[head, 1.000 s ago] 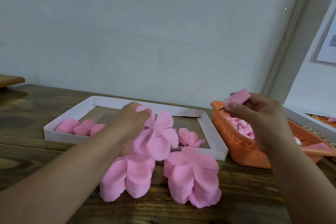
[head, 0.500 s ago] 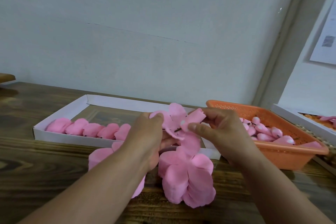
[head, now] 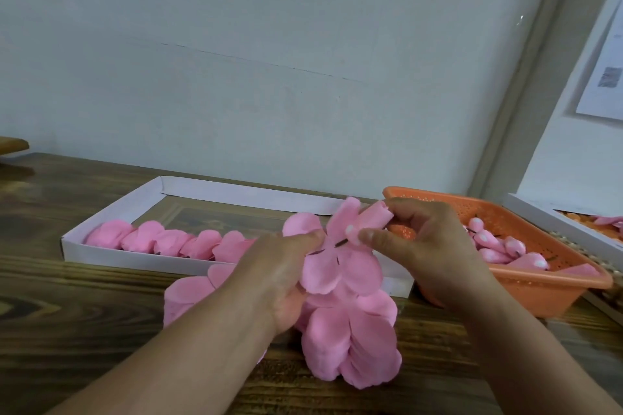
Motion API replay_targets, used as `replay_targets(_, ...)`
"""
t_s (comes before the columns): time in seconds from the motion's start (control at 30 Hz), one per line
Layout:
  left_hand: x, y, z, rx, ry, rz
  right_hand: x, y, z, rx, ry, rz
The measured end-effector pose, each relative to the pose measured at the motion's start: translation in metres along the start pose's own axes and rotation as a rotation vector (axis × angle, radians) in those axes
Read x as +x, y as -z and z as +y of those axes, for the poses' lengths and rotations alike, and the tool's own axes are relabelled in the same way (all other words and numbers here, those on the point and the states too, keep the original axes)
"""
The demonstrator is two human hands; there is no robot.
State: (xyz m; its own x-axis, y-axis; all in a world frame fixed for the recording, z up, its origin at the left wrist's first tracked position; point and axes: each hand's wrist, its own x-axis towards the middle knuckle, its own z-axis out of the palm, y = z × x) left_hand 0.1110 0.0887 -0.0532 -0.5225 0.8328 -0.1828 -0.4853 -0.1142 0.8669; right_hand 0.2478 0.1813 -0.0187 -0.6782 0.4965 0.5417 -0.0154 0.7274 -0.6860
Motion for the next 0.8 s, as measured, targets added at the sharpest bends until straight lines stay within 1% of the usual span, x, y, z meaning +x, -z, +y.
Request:
replay_targets(0.1, -0.002, -0.001, 0.0, 0.002, -0.039, 0.027, -0.001, -0.002, -0.002, -0.1, 0.049, -0.026)
replay_targets(0.2, -0.007, -0.002, 0.001, -0.025, -0.065, -0.006, -0.003, -0.004, -0.005, -0.184, 0.046, -0.036)
replay_targets(0.33, -0.008, -0.001, 0.001, 0.069, -0.086, -0.011, -0.004, -0.01, -0.004, -0.336, 0.118, 0.006)
replay_targets(0.47, -0.012, -0.002, 0.002, 0.11, -0.046, -0.106, -0.004, -0.009, -0.008, -0.426, 0.162, -0.037)
replay_targets(0.57, -0.011, -0.001, 0.001, 0.095, -0.075, -0.069, -0.005, -0.01, -0.01, -0.45, 0.207, -0.064)
replay_targets(0.67, -0.009, 0.0, -0.002, 0.075, -0.084, 0.025, -0.008, -0.013, -0.013, -0.476, 0.245, -0.087)
replay_targets(0.73, -0.008, 0.0, -0.003, 0.069, -0.069, 0.074, -0.008, -0.015, -0.013, -0.536, 0.256, -0.126)
replay_targets(0.8, -0.009, 0.0, -0.005, 0.119, -0.081, 0.077, -0.009, -0.017, -0.012, -0.611, 0.25, -0.149)
